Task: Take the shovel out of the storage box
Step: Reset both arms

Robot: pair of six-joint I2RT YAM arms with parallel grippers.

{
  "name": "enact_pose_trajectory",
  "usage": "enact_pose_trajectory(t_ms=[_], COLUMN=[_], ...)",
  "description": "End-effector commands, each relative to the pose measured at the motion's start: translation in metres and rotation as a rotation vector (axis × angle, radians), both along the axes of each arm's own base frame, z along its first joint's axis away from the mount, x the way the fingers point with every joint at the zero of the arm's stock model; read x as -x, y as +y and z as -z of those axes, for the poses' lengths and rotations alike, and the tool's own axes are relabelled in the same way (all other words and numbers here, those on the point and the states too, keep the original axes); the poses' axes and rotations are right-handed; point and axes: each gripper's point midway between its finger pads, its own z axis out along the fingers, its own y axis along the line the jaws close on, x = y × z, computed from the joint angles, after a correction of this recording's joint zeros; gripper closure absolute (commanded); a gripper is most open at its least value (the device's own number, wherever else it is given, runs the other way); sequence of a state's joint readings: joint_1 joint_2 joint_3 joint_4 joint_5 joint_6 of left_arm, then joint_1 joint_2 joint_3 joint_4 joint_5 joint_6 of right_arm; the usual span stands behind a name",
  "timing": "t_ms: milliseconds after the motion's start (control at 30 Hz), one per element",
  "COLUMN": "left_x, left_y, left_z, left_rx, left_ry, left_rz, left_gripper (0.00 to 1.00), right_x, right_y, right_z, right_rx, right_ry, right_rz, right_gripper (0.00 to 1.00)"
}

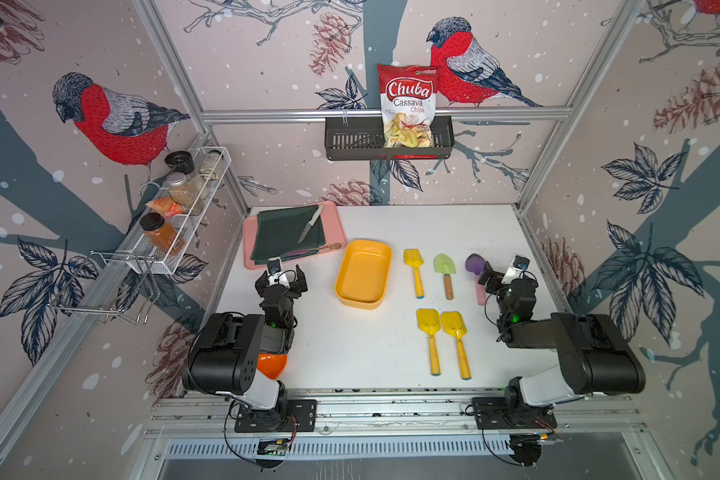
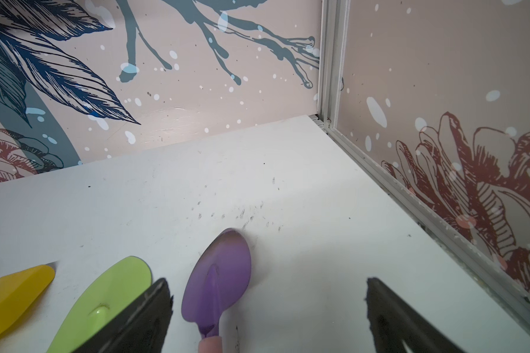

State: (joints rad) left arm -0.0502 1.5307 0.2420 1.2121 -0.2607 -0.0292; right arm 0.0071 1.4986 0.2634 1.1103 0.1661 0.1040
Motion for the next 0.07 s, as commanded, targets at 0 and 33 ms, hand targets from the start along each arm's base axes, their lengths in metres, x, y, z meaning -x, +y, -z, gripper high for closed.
enact_pose_trajectory(t_ms=[0,33], left_x=[-0.0017,-0.0015], left_y=[-0.0002,-0.0005], left_z=[-0.0062,-0.0063], left_rx=[0.005,0.005], left_ry=[-0.024,-0.024], left_rz=[0.004,0.005], left_gripper=[0.02,0.02], right_x=[-0.0005,-0.0001], right_y=[0.0010,0.0013], right_z=[-0.0066,-0.0065], right_rx=[0.003,0.008], right_ry=[-0.026,-0.025], right_rz=[-0.011,-0.008], right_gripper=[0.01,0.01])
